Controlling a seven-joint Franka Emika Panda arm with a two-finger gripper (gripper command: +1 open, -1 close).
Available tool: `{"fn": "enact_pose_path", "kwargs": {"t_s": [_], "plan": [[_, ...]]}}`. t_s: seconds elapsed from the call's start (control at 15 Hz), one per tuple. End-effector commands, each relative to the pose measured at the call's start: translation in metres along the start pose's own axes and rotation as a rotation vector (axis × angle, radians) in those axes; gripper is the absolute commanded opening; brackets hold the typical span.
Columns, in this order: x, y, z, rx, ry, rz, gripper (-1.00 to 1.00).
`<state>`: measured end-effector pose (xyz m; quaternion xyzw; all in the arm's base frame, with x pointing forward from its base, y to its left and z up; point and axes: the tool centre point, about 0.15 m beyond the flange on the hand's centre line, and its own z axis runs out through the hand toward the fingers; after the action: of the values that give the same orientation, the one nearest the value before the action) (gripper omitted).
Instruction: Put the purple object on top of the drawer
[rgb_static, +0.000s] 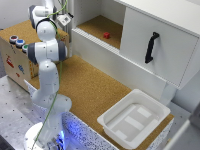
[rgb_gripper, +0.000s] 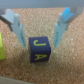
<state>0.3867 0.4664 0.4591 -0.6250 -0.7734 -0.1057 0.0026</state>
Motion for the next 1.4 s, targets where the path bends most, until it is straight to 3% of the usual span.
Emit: {"fn": "enact_pose_path", "kwargs": {"t_s": [0.0,1.07,1.13,1.33], "plan": [[0.002,-0.005,-0.06,-0.074,-0.042,0.058,1.0],[0.002,-0.005,-0.06,-0.074,-0.042,0.058,1.0],[-0.008,-0.013,-0.054,-0.044,-0.009,0.03,1.0],[-0.034,-0.045,-0.06,0.041,-0.064,0.01,1.0]]}}
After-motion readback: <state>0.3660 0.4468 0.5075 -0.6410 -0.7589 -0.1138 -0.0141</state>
